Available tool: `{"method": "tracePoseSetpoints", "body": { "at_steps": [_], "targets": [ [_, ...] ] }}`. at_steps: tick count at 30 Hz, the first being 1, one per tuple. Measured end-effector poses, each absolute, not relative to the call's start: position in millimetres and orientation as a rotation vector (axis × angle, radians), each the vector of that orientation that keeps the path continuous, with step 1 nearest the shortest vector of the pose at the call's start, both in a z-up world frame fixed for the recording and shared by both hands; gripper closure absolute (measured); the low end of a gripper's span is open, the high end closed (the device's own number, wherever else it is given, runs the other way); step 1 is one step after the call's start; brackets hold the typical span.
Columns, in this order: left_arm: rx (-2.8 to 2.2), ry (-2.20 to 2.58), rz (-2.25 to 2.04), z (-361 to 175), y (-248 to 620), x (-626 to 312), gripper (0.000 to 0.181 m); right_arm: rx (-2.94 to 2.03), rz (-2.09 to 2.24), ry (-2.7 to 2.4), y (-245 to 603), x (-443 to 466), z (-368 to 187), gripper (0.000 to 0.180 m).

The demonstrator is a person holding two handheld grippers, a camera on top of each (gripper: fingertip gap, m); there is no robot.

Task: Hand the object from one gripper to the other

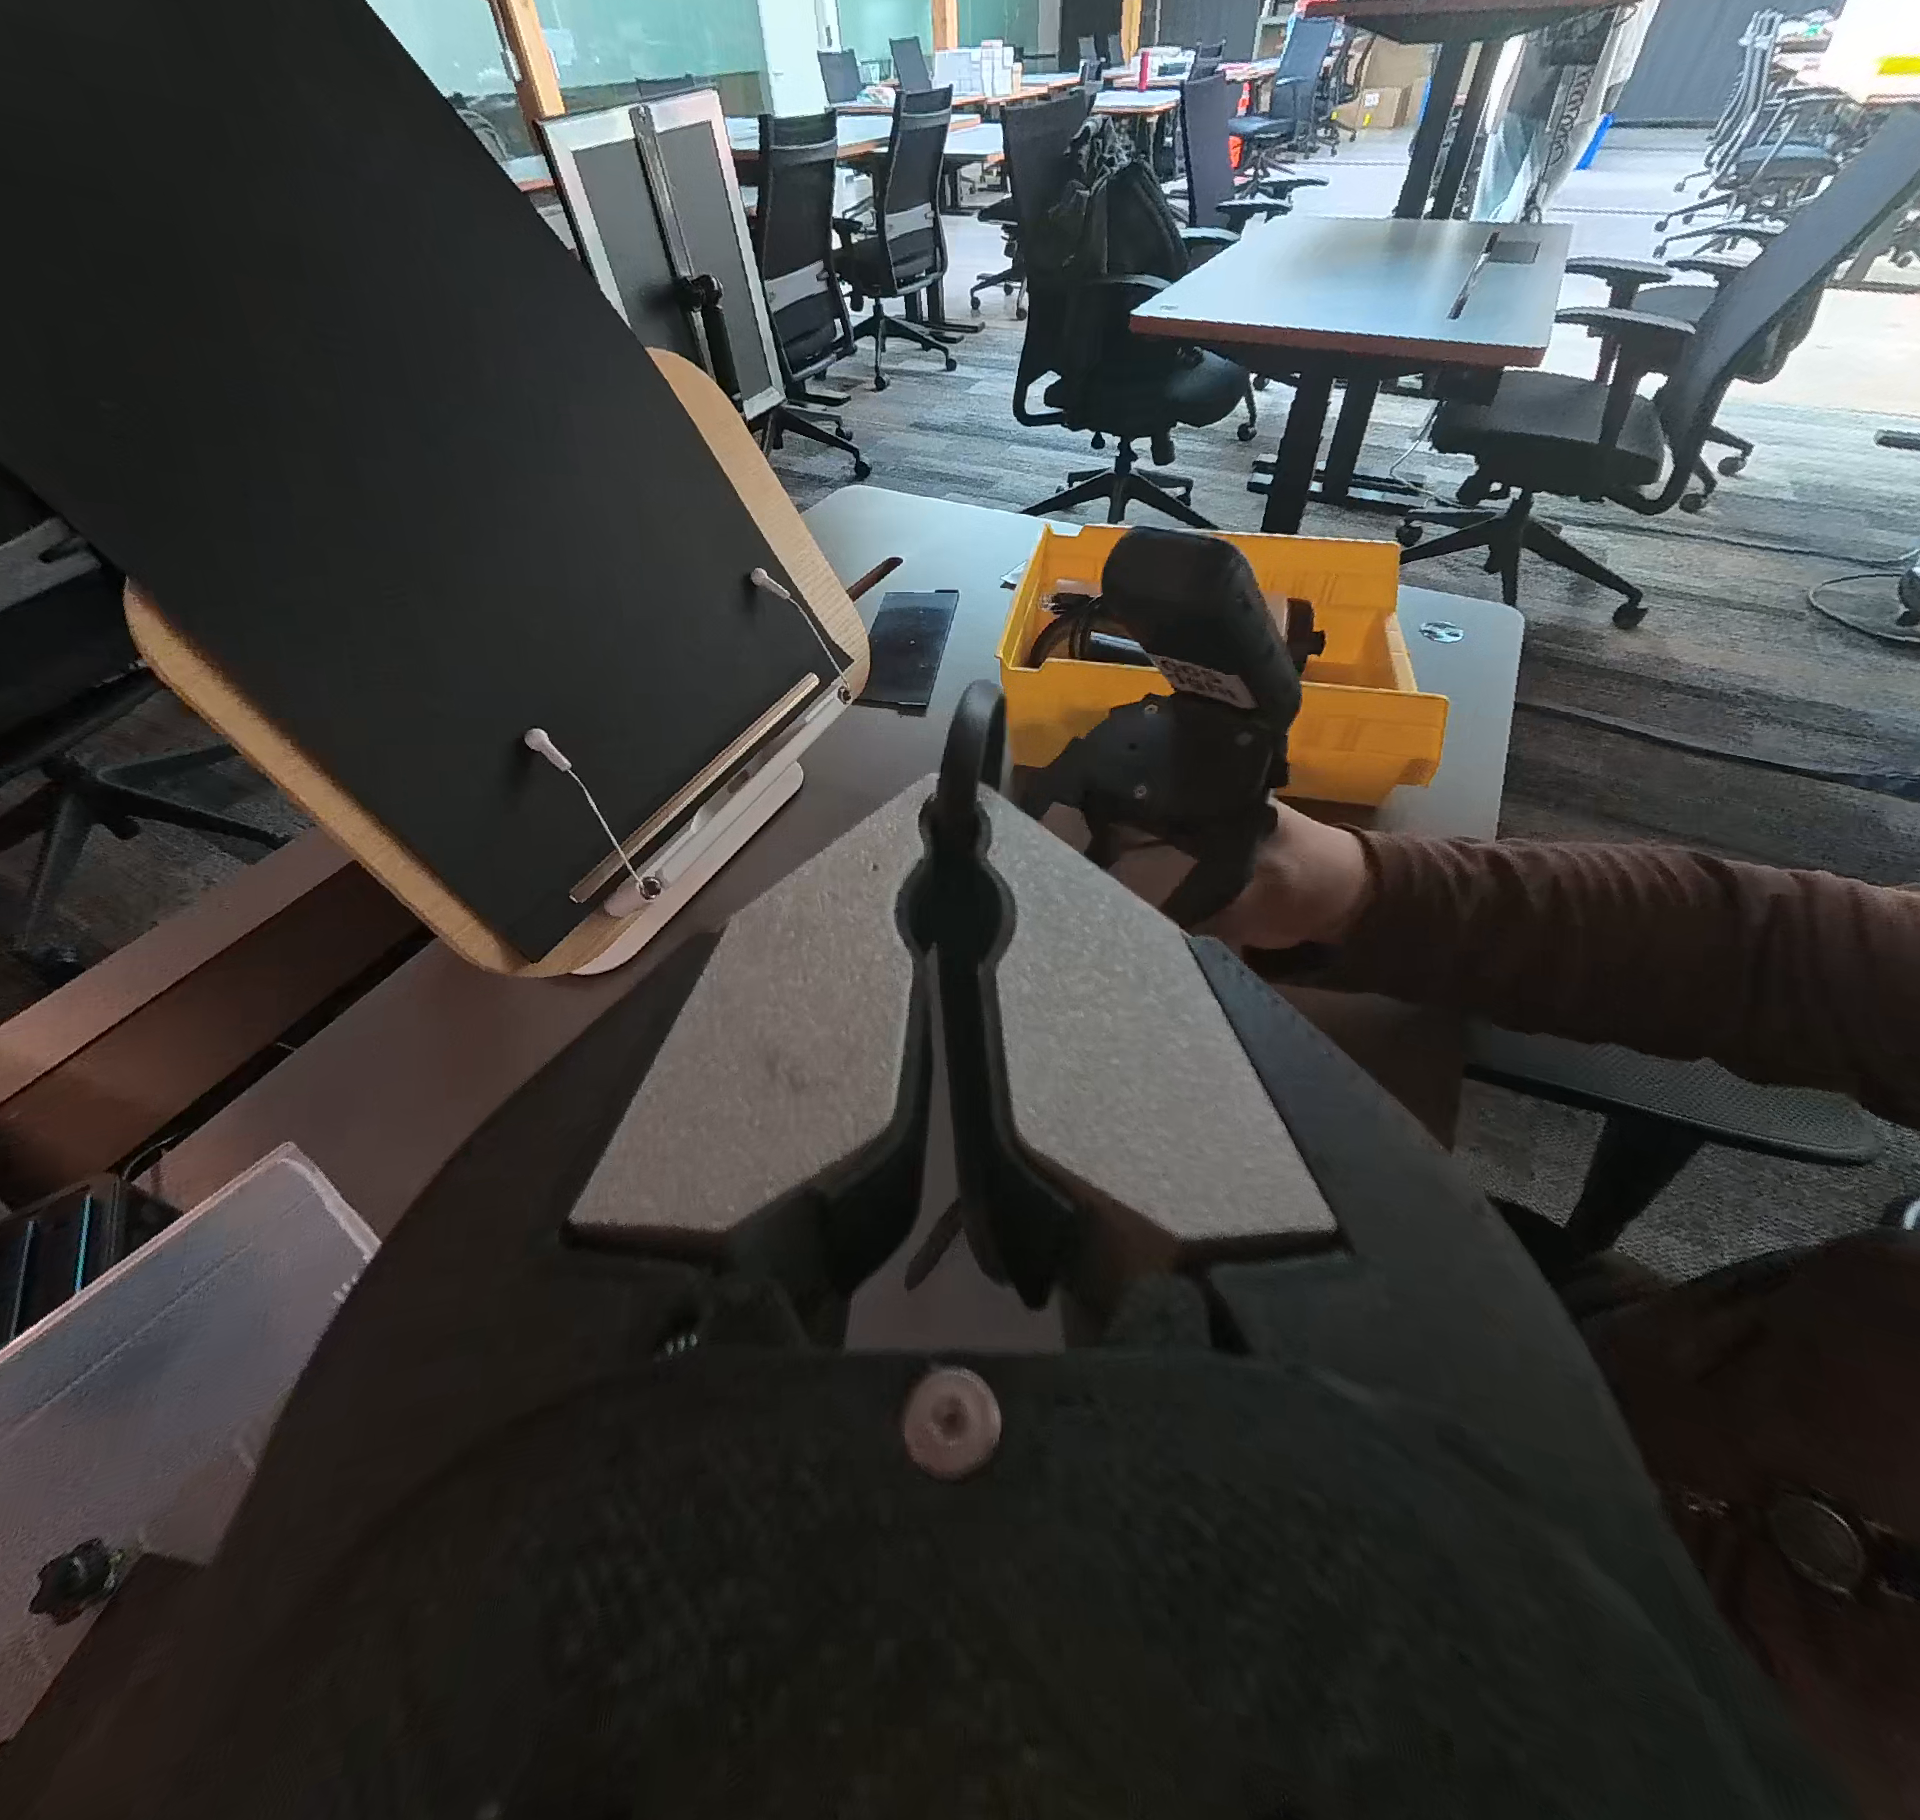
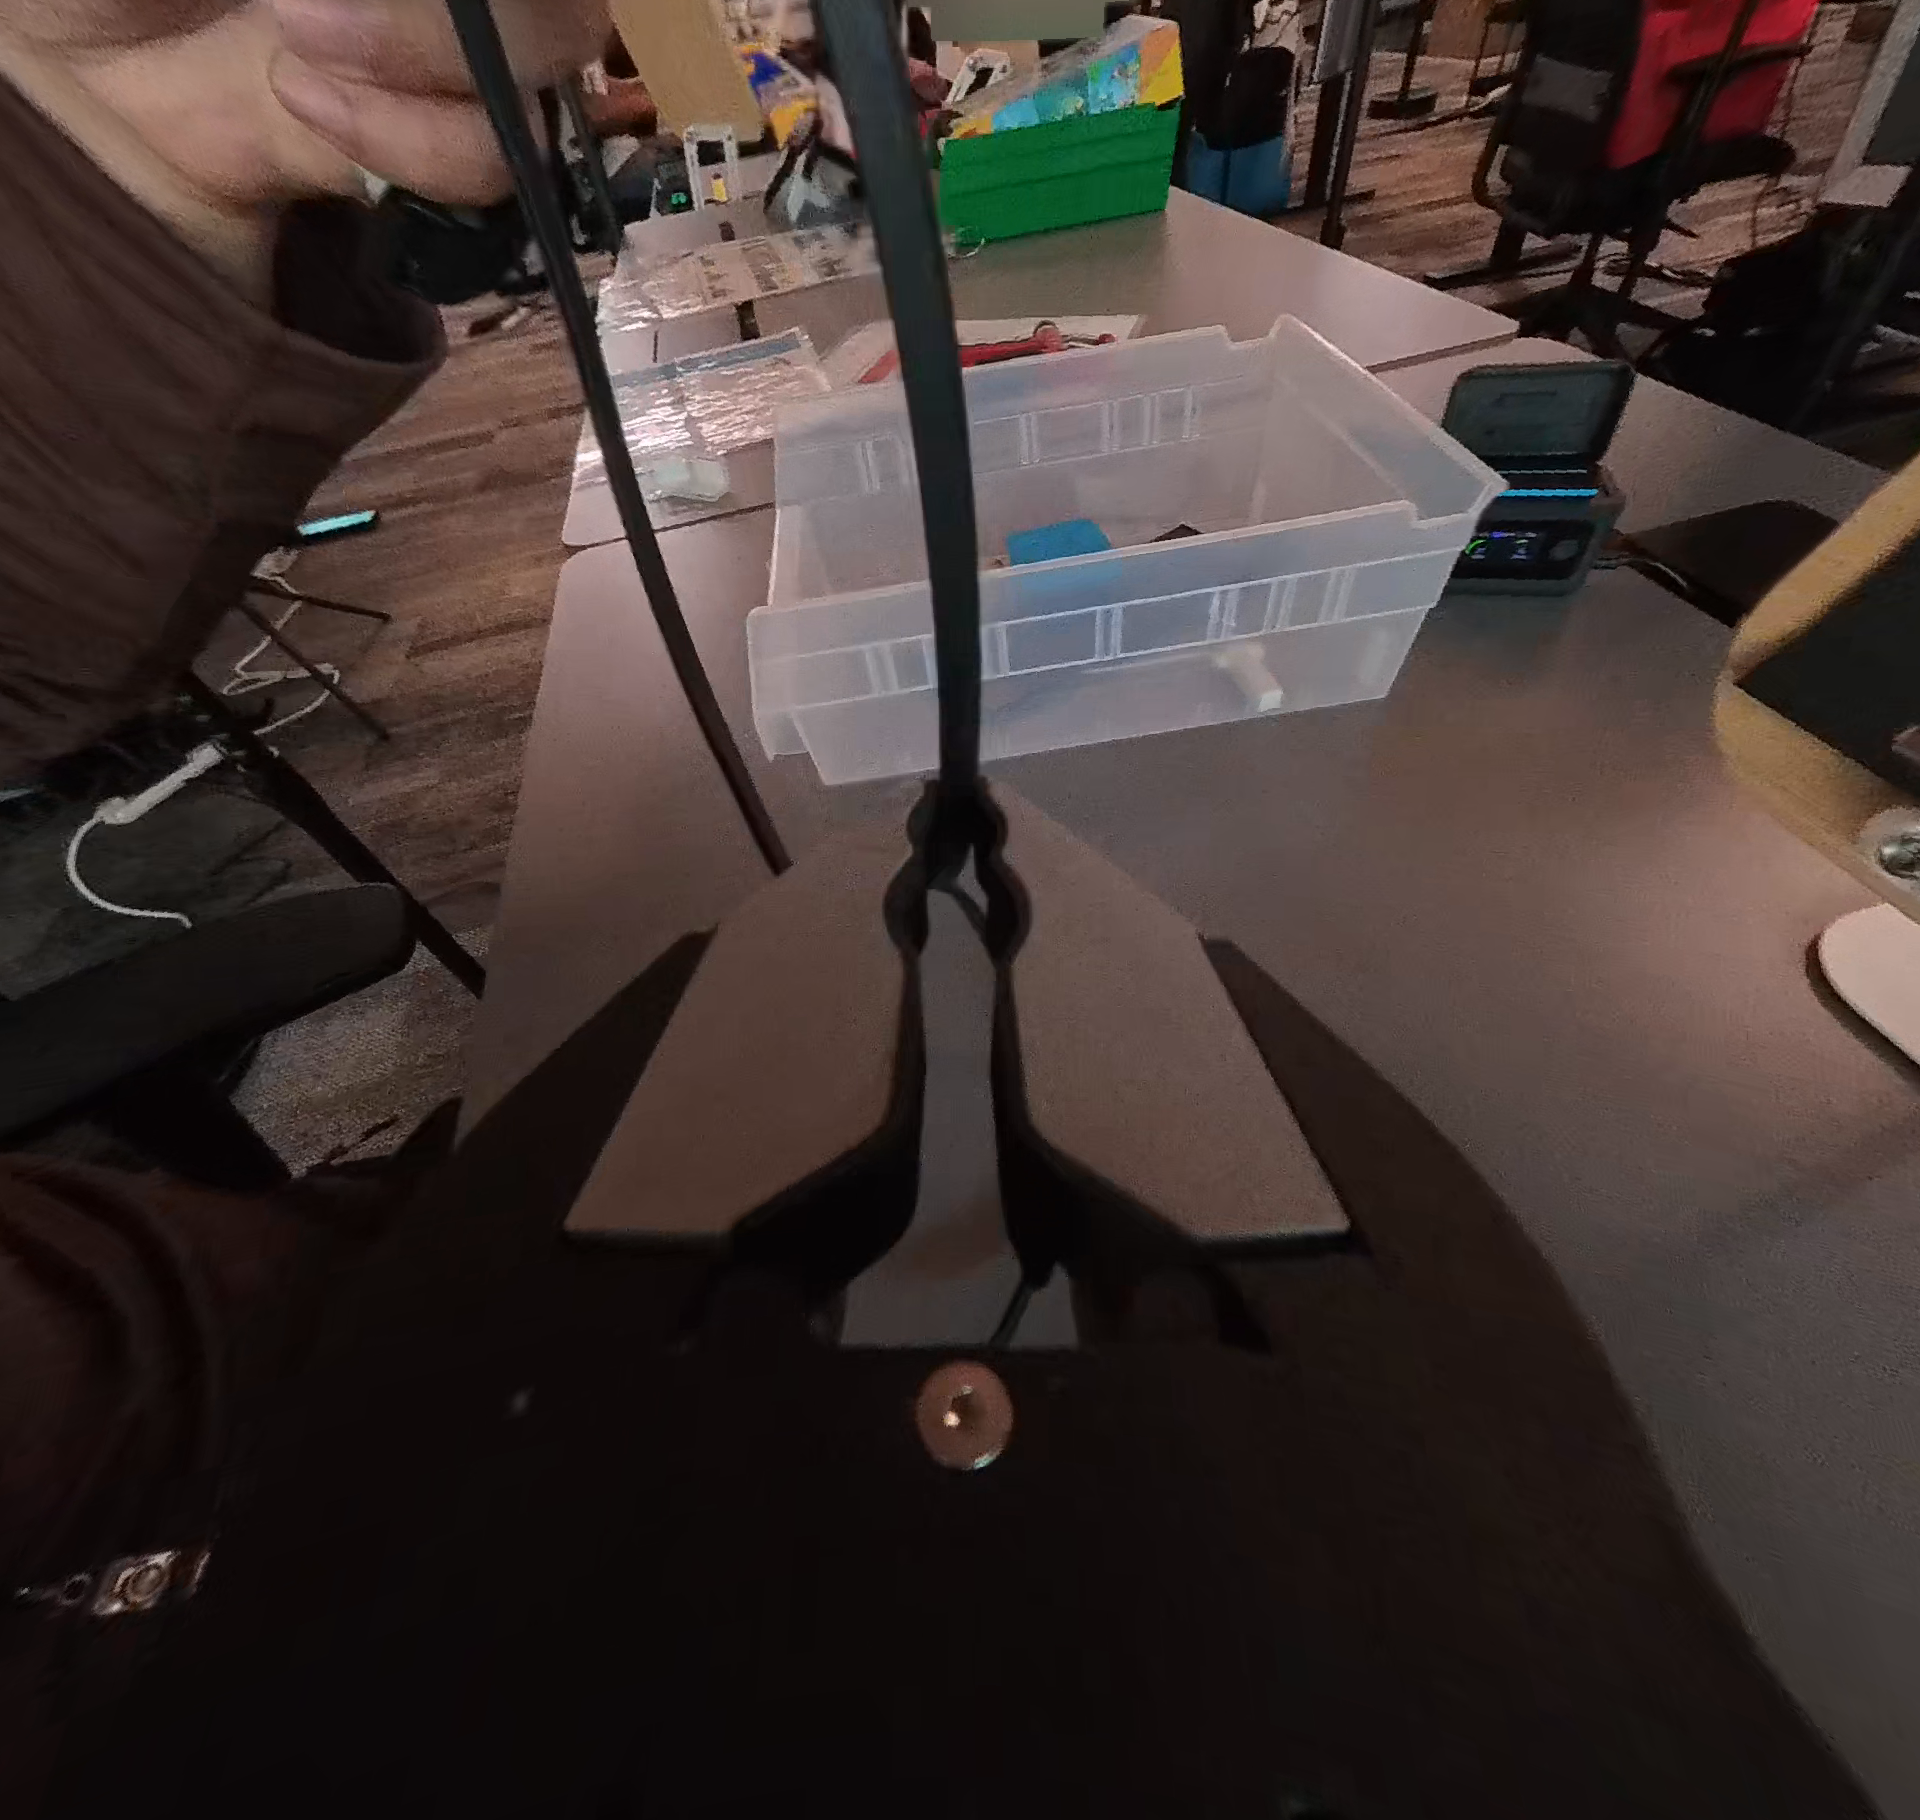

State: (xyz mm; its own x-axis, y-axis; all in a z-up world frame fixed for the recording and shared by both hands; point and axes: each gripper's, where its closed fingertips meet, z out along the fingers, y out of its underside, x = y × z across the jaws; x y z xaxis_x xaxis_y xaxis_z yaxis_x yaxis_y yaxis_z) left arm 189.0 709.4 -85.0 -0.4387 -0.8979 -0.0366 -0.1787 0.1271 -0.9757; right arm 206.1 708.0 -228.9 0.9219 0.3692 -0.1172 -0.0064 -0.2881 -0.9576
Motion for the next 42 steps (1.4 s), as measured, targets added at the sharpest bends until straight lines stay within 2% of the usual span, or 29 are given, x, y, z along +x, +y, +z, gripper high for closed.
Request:
{"method": "tracePoseSetpoints", "body": {
  "at_steps": [4, 9, 13, 15, 16, 20, 23, 24, 26, 28, 30, 34, 38, 39, 40, 42],
  "targets": [
    [-1.068, 1.745, -1.319, -100.2, 716.2, 188.6, 0.181, -1.800, 0.384, -0.286, 704.7, 202.9, -207.1, 0.179],
    [-1.084, 1.846, -1.307, -156.0, 712.7, 185.3, 0.180, -1.714, 0.366, -0.315, 695.6, 201.7, -136.9, 0.179],
    [-1.078, 1.841, -1.394, -183.1, 695.1, 193.8, 0.169, -1.729, 0.393, -0.357, 701.0, 191.0, -122.0, 0.179],
    [-1.067, 1.867, -1.454, -191.8, 682.1, 195.2, 0.149, -1.750, 0.349, -0.371, 704.8, 188.9, -124.9, 0.178],
    [-1.059, 1.881, -1.470, -195.8, 677.5, 195.4, 0.146, -1.758, 0.340, -0.381, 705.1, 187.0, -126.0, 0.178],
    [-1.090, 1.882, -1.424, -211.2, 679.3, 203.2, 0.181, -1.756, 0.371, -0.382, 699.2, 182.6, -121.5, 0.178],
    [-1.087, 1.901, -1.418, -207.6, 680.6, 202.9, 0.181, -1.792, 0.272, -0.353, 693.2, 198.3, -128.9, 0.177],
    [-1.077, 1.904, -1.405, -202.8, 682.0, 202.7, 0.181, -1.792, 0.276, -0.349, 688.2, 200.8, -133.0, 0.169],
    [-1.056, 1.901, -1.412, -185.3, 683.3, 202.1, 0.181, -1.797, 0.346, -0.331, 677.3, 203.8, -148.1, 0.133],
    [-1.029, 1.884, -1.454, -159.8, 681.7, 201.7, 0.181, -1.800, 0.448, -0.315, 670.3, 204.6, -171.4, 0.119],
    [-0.998, 1.880, -1.479, -135.7, 677.4, 202.0, 0.181, -1.811, 0.563, -0.322, 668.9, 195.2, -198.5, 0.095],
    [-0.900, 1.898, -1.531, -98.7, 653.2, 199.5, 0.181, -1.850, 0.589, -0.363, 691.1, 167.0, -235.8, 0.080],
    [-0.804, 1.897, -1.625, -79.6, 624.0, 191.8, 0.181, -1.788, 0.566, -0.473, 716.4, 141.2, -228.4, 0.093],
    [-0.790, 1.895, -1.640, -78.1, 619.7, 189.8, 0.181, -1.786, 0.558, -0.494, 719.6, 138.9, -226.9, 0.111],
    [-0.779, 1.892, -1.663, -76.9, 616.2, 187.2, 0.181, -1.792, 0.548, -0.523, 720.9, 138.0, -227.0, 0.140],
    [-0.767, 1.871, -1.706, -74.6, 613.2, 183.5, 0.181, -1.763, 0.583, -0.559, 721.8, 133.8, -221.0, 0.154]
  ]
}}
